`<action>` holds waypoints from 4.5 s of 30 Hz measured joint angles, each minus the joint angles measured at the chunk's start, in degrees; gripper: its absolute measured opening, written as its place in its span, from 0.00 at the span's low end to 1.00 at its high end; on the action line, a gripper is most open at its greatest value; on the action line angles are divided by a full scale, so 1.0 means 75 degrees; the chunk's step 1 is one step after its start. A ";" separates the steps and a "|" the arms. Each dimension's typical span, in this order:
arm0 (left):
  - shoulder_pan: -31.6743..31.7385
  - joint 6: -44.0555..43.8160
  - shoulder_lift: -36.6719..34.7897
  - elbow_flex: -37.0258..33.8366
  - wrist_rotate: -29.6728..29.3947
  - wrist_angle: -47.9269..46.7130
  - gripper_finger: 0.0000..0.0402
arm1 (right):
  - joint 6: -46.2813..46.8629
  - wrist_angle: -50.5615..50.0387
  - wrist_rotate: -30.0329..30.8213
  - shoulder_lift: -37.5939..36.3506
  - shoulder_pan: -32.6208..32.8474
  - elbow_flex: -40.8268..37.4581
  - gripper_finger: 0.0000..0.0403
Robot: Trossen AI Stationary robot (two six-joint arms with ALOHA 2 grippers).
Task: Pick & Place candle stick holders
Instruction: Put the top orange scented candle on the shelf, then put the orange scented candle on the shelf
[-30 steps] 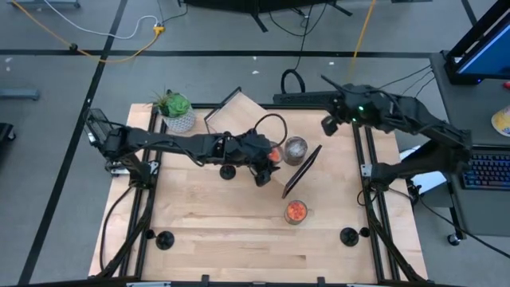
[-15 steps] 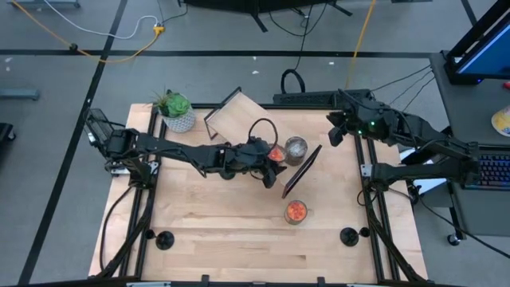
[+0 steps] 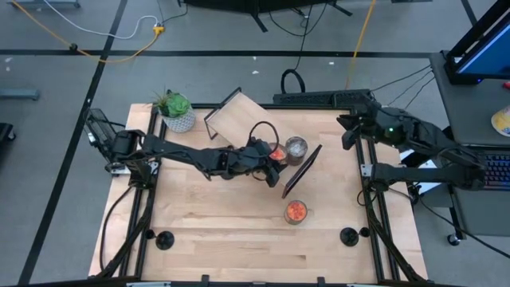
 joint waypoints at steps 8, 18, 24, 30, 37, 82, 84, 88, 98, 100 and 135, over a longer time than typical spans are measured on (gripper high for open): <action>0.0074 -0.0284 0.0312 0.0000 -0.0024 0.0260 0.91 | -0.0016 -0.0007 -0.0003 -0.0133 0.0003 0.0000 0.15; 0.0096 -0.0198 0.0346 0.0000 -0.0010 0.0239 0.91 | -0.0243 -0.0004 -0.0002 0.0044 0.0003 0.0000 0.15; 0.0073 -0.0181 0.0291 0.0000 0.0400 0.0108 0.94 | -0.0442 -0.0004 0.0006 0.0137 0.0003 0.0000 0.15; 0.0067 -0.0157 0.0282 0.0000 0.0665 0.0109 0.97 | -0.0501 -0.0004 0.0012 0.0146 0.0003 0.0000 0.15; 0.0067 -0.0140 0.0279 0.0000 0.0733 0.0148 0.96 | -0.0595 -0.0004 0.0015 0.0146 0.0003 0.0000 0.15; 0.0227 0.0624 0.0279 0.0262 0.1410 0.0615 0.99 | -0.0615 0.0002 0.0009 0.0176 0.0003 0.0000 0.15; 0.0227 0.0786 0.0276 0.0364 0.1406 0.0579 0.99 | -0.0615 0.0002 0.0012 0.0185 0.0003 0.0000 0.15; 0.0254 0.1113 0.0276 0.0544 0.1395 0.0565 0.99 | -0.0615 0.0002 0.0012 0.0185 0.0003 0.0000 0.15; 0.0530 0.1852 -0.0778 0.1099 0.1252 -0.0869 0.99 | -0.0815 -0.0004 0.0006 0.0184 0.0003 0.0000 0.15; 0.0536 0.1843 -0.1212 0.1081 0.1194 -0.1490 0.99 | -0.0866 -0.0004 0.0000 0.0182 0.0006 0.0000 0.15; -0.2698 -0.0197 -0.5542 -0.1628 -0.0943 -0.4183 0.99 | 0.2302 0.1597 -0.2575 0.1521 0.4455 0.0009 0.01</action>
